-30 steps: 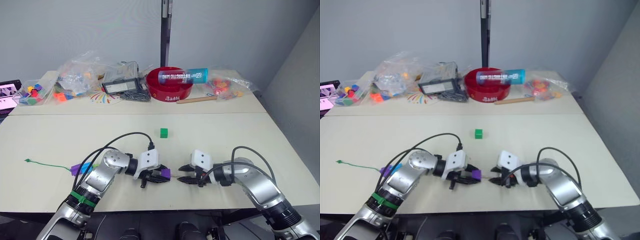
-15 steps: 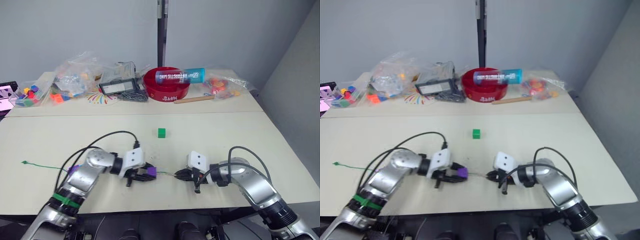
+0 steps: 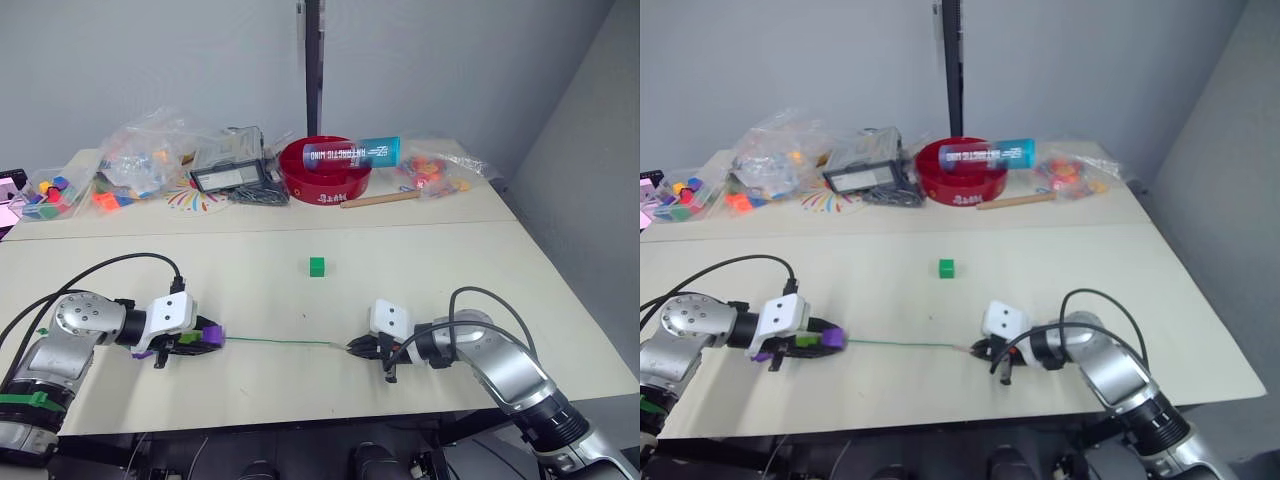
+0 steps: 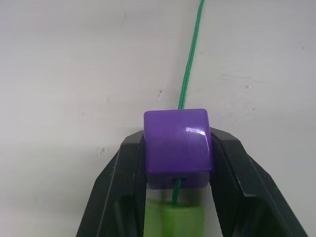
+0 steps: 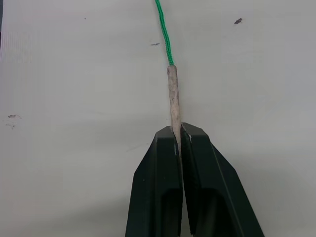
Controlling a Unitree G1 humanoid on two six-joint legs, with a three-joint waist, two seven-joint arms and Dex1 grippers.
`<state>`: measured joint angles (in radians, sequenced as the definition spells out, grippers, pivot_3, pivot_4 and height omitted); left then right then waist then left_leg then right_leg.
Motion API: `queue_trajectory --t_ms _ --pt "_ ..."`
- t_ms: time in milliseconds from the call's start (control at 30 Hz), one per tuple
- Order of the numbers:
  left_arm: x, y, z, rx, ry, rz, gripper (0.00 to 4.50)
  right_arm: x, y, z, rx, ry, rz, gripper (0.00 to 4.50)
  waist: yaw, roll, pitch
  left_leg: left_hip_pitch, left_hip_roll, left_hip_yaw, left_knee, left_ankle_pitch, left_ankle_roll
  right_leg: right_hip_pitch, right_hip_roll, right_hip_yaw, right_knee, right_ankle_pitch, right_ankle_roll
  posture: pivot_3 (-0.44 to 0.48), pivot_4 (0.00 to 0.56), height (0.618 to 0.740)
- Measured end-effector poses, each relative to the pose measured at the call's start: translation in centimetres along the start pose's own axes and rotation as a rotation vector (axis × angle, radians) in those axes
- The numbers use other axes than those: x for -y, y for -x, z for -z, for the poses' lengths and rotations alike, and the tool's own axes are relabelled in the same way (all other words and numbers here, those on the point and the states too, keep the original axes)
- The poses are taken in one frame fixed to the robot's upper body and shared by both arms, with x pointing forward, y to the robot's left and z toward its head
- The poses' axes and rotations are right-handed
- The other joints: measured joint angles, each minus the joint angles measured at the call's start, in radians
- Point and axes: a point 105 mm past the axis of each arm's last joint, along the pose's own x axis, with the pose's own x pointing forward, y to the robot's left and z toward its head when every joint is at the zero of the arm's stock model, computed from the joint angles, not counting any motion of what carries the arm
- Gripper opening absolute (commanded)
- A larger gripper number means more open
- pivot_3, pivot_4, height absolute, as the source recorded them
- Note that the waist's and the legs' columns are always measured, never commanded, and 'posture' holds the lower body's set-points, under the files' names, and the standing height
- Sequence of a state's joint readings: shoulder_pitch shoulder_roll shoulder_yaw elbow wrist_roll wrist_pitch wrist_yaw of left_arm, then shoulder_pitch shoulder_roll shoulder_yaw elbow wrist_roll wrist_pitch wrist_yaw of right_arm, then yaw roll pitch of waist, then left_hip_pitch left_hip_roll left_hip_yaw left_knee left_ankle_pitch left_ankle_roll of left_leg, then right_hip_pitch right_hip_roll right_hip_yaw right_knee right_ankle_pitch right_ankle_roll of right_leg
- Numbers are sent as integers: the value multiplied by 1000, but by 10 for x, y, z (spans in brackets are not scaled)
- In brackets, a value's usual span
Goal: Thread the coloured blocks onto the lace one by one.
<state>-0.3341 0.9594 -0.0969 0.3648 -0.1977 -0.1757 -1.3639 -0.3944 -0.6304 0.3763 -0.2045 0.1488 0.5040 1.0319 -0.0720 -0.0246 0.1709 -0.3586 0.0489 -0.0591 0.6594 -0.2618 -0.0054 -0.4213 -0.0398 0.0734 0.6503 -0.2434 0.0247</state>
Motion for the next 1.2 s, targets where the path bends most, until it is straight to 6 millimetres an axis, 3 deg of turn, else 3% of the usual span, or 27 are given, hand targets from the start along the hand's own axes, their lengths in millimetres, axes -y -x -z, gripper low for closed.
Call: queue_trajectory --t_ms 233,300,467,767,833,900,1000,1200 --pt "4 12 9 -38 12 -8 1195 0 0 -2 -3 10 -5 0 -5 0 0 4 0 3 0 -1 2 -1 1 3 7 -4 0 0 150 731" --pt "3 13 7 -32 28 -13 2265 2 -1 -6 7 21 -6 0 -6 0 0 4 0 3 0 -1 2 -1 1 4 7 -4 0 0 150 731" --pt "8 8 -2 4 107 24 3873 0 -5 -11 23 26 -17 0 5 -2 2 -4 0 2 1 -1 2 -5 1 3 6 -2 -3 0 150 731" --pt "-3 10 -72 144 51 68 3873 0 -15 -26 40 50 -44 0 24 -3 2 -9 0 0 2 -1 2 -8 0 0 5 -2 -3 0 150 731" --pt "-2 -2 -87 198 26 76 3873 1 -19 -29 32 58 -44 0 27 -3 2 -9 0 0 2 -1 2 -8 0 0 5 -2 -3 0 150 731" --pt "5 -29 -100 263 14 105 3873 3 -27 -31 18 67 -38 0 29 -3 2 -9 0 0 2 -1 2 -7 0 0 5 -2 -3 0 150 731" --pt "20 -63 -103 281 16 166 3873 2 -36 -34 12 74 -40 0 28 -4 2 -9 0 -2 3 -1 2 -8 0 -1 5 -2 -3 0 150 731" --pt "22 -78 -105 274 -27 166 3873 4 -37 -31 -11 71 -30 0 27 -4 2 -9 -1 -2 3 -1 2 -8 0 -1 5 -2 -3 0 150 731"
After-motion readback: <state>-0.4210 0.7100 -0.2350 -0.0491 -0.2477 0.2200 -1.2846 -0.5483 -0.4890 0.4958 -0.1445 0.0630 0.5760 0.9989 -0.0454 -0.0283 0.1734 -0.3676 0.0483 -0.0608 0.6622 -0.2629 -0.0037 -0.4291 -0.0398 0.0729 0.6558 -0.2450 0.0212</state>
